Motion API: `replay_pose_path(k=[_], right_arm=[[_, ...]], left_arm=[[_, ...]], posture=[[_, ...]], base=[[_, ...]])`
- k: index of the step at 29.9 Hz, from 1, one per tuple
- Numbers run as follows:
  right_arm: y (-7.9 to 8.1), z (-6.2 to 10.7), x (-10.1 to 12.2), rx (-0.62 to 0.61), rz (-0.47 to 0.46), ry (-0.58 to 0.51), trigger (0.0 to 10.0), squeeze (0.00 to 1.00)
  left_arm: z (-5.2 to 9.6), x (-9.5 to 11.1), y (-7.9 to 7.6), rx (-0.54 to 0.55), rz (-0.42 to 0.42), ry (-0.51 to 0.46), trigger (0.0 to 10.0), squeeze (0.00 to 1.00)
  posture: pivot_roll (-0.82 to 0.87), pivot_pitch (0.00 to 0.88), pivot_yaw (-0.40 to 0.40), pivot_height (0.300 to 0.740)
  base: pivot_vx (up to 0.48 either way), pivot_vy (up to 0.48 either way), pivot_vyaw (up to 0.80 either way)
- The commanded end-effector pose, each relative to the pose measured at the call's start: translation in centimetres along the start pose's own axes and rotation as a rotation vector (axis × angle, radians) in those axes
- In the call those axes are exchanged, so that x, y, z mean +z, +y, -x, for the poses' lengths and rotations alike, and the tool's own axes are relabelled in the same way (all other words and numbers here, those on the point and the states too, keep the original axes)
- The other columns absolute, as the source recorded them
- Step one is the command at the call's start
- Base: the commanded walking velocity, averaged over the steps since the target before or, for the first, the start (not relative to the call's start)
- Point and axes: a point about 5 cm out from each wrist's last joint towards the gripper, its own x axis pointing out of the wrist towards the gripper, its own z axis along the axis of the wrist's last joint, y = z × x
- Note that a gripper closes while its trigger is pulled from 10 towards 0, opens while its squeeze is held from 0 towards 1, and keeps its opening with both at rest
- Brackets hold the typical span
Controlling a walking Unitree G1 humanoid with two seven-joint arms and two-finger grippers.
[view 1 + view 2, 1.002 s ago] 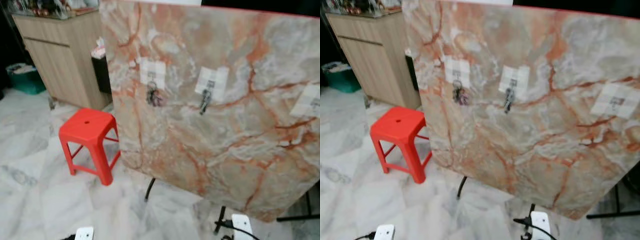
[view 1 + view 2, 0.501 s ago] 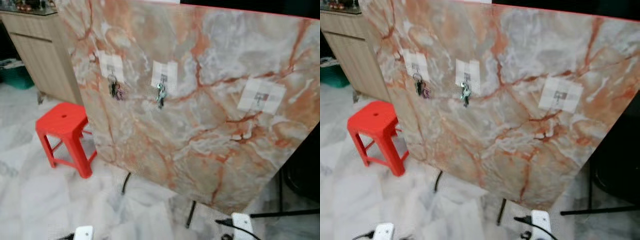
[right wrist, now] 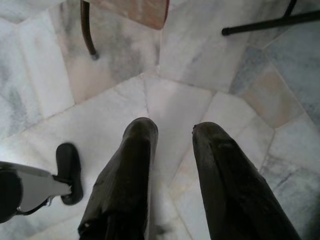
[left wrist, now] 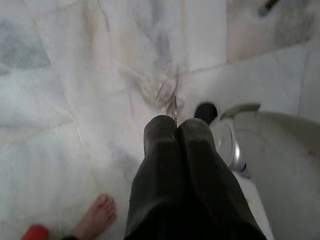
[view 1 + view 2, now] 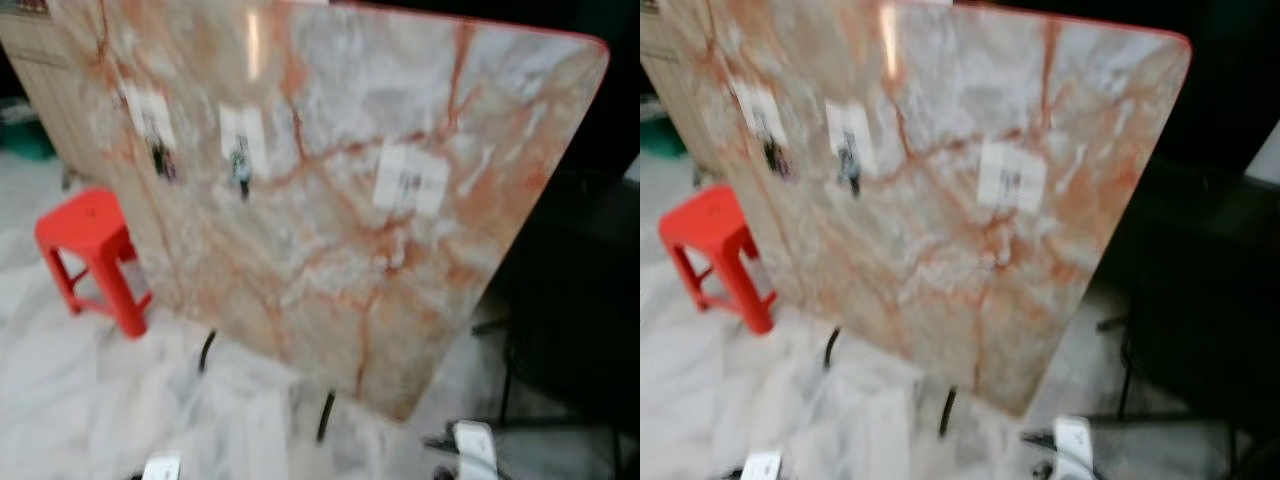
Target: Hang keys on a hook
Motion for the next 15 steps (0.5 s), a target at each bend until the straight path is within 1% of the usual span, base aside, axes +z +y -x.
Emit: replay_pose_path(k=[1, 15], right_arm=[[-1.06, 0.09, 0.14, -0.027, -0.002, -0.003, 10.0, 0.00], [-0.77, 0.08, -0.09, -0.019, 0.017, 0.006, 10.0, 0.00]], left_arm=[[-0.09, 0.39, -0.49, -0.021, -0.014, -0.008, 10.0, 0.00], [-0.04, 0.11, -0.43, -0.017, -0.011, -0.006, 10.0, 0.00]], posture=[[0.05, 0.000, -0.024, 0.740], [0.05, 0.000, -0.024, 0.740]], base=[[0.000, 0.000, 0.00], [0.000, 0.000, 0.00]])
